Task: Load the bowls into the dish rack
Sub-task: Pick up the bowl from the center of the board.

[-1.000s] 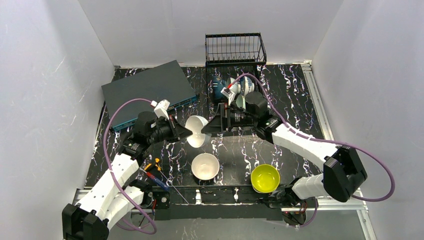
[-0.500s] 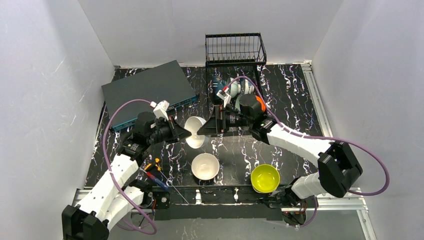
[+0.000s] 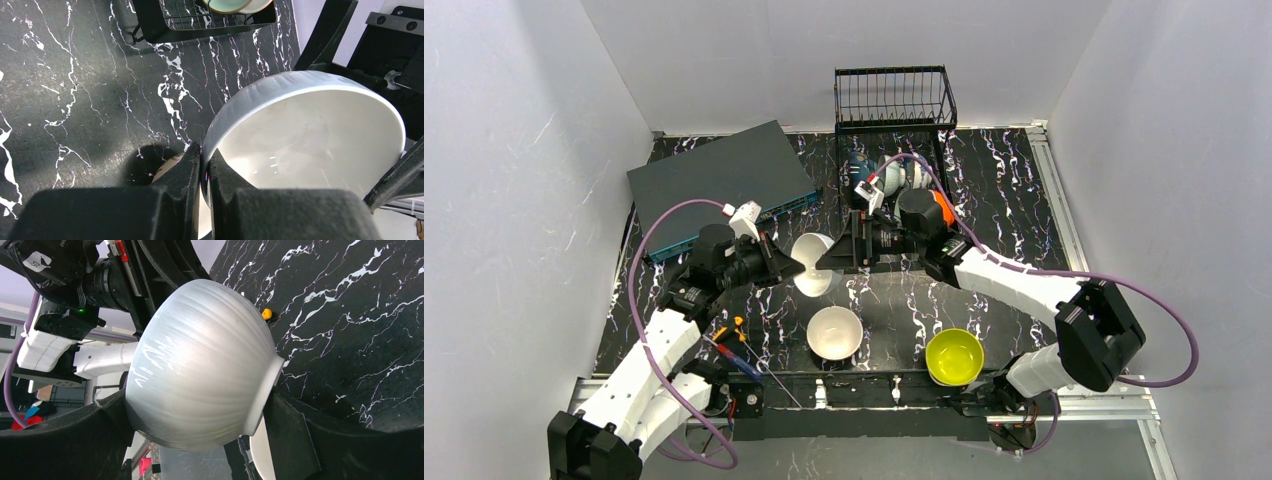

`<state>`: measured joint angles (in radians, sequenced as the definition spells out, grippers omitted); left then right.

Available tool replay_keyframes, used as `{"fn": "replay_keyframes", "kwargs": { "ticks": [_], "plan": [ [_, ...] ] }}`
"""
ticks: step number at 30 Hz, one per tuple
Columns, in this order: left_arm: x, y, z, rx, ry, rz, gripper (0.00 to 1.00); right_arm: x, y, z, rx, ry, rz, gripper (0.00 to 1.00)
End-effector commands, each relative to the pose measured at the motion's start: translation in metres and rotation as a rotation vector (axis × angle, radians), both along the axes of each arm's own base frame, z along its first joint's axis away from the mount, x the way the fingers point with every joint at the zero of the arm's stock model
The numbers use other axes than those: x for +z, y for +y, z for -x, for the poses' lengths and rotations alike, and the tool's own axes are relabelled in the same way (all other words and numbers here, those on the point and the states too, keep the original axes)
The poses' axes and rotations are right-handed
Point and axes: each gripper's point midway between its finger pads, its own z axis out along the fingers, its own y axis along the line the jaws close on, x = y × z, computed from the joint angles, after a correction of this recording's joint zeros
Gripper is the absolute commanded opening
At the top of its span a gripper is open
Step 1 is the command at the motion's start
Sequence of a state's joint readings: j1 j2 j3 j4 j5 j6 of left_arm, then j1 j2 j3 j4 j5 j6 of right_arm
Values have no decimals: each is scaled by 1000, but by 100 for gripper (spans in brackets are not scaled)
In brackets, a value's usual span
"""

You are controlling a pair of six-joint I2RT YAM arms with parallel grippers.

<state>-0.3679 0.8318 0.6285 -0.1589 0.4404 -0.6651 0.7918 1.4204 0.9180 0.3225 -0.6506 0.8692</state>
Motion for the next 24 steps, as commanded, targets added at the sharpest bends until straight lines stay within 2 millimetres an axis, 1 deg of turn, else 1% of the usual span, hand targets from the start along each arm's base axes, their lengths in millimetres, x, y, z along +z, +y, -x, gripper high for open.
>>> {"fn": "replay_keyframes", "kwargs": {
  "ticks": [1,3,4,5,7,8,11,13,15,21,24],
  "plan": [
    [21,-11,0,-42,-38,56,0,74,19,33,173,-125,-201,39],
    [19,-11,-1,-38,-31,55,0,75,20,32,171,-127,-200,18],
    [19,-11,-1,-37,-31,56,0,74,20,32,170,-127,-197,4],
    [19,-11,-1,-36,-29,56,0,75,20,32,166,-131,-194,1],
    [19,-11,-2,-33,-26,56,0,74,19,31,159,-138,-187,1],
    [19,-11,-2,-32,-25,55,3,74,19,30,153,-143,-186,1],
    [19,-11,-2,-28,-22,57,20,73,19,27,142,-154,-173,1],
    [20,-12,-2,-28,-22,65,34,71,19,22,121,-158,-145,1],
    [20,-13,-2,-30,-21,75,43,67,20,17,95,-166,-112,1],
    [20,-14,-1,-35,-6,79,57,54,15,1,18,-175,-18,1],
    [20,-13,0,-35,-4,80,61,49,10,-4,2,-174,14,1]
  ]
}}
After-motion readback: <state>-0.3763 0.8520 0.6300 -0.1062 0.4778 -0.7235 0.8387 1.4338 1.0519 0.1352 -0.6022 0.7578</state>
